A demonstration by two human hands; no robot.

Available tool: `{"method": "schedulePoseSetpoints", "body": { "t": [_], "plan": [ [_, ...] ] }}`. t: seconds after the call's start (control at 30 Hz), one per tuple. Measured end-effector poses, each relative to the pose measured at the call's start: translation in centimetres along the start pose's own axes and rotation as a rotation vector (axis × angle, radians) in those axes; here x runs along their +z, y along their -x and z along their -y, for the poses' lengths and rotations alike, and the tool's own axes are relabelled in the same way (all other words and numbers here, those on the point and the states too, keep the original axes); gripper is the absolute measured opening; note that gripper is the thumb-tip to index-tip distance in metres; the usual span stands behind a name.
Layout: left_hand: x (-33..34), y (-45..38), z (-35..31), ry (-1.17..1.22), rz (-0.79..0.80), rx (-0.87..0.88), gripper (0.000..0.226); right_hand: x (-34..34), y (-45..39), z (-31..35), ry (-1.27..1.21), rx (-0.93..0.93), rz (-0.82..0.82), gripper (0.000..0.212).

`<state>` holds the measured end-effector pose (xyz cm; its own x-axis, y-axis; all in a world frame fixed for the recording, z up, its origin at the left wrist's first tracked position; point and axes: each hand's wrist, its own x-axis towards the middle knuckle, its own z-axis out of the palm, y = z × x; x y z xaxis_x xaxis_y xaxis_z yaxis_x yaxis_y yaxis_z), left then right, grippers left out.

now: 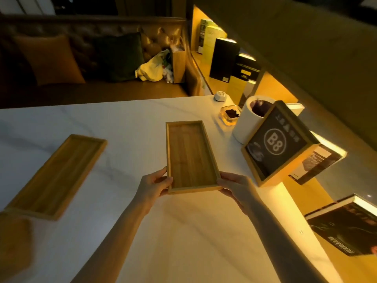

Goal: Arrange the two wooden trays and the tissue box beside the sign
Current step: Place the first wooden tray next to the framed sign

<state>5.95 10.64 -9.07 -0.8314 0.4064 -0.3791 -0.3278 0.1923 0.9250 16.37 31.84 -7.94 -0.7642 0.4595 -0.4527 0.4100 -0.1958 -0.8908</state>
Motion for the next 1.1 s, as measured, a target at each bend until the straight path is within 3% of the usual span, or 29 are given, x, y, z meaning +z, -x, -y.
{"method": "schedulePoseSetpoints", "body": {
  "t": [0.3,0.83,0.93,1.1],
  "plan": [
    [6.2,-4.2,0.2,-0.088,0.115,-0.034,0.046,-5.3,-2.3,-1.8,-0.045,0.095,-0.184,0.023],
    [9.9,-10.3,2.0,-0.157,0.133,-0.042,0.047,-7.8,-7.2,-2.5,-0.03,0.102,-0.29,0.033],
    [10.3,-10.3,2.4,-0.216,0.11,-0.02,0.048,-7.5,-7.5,-3.1,0.099,0.041,-0.328,0.033],
    [11.6,-9.8,3.3,-0.454,0.048,0.076,0.05,-6.8,-7.6,-4.6,0.597,-0.192,-0.444,0.026]
  ]
}}
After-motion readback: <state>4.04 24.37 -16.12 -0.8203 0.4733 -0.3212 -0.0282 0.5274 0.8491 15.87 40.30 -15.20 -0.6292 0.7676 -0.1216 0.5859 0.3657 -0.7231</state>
